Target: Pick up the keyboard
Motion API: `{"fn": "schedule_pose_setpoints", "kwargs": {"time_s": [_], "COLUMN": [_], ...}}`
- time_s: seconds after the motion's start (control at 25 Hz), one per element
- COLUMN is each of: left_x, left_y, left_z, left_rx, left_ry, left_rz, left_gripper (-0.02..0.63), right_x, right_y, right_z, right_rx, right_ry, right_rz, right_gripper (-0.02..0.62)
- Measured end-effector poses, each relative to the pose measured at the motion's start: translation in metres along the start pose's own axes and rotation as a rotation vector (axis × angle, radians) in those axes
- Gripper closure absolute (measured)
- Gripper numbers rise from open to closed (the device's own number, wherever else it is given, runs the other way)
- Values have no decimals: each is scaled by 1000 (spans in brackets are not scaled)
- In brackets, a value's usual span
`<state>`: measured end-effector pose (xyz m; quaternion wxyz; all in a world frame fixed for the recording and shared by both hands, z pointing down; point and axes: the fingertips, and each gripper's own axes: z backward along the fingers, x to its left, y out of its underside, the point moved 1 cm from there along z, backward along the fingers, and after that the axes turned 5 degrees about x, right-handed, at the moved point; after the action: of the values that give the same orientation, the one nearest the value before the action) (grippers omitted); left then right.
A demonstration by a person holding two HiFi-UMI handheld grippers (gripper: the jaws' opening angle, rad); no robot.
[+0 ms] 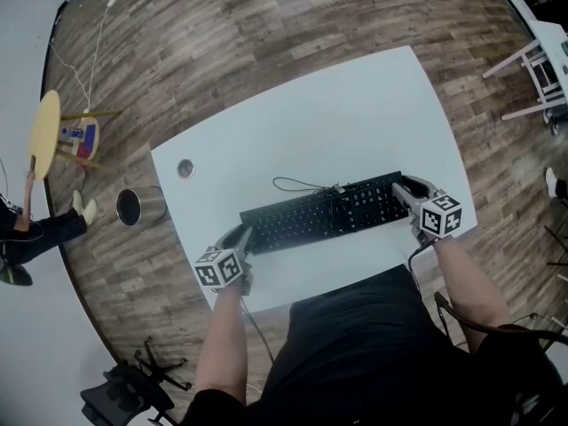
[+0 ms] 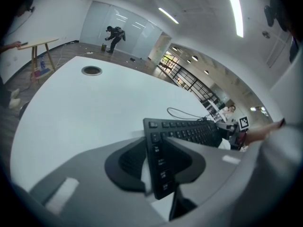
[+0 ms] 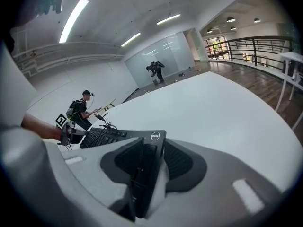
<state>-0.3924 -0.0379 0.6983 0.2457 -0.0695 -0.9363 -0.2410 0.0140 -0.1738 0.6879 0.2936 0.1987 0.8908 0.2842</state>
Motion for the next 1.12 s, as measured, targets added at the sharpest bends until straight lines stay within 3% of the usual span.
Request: {"fn": "schedule_pose_setpoints", "kwargs": {"time_s": [1.12], "left_x": [-20], "left_y": [-11], "left_z": [24], "left_rx": [-42], "left_ry": [-26], "left_rz": [-72], "left_gripper": [497], "right_x": [10], "right_y": [-19], "right_z": [27], "right_rx": [-93], "right_ry": [-12], "right_rz": [41], "right_gripper": [476]}}
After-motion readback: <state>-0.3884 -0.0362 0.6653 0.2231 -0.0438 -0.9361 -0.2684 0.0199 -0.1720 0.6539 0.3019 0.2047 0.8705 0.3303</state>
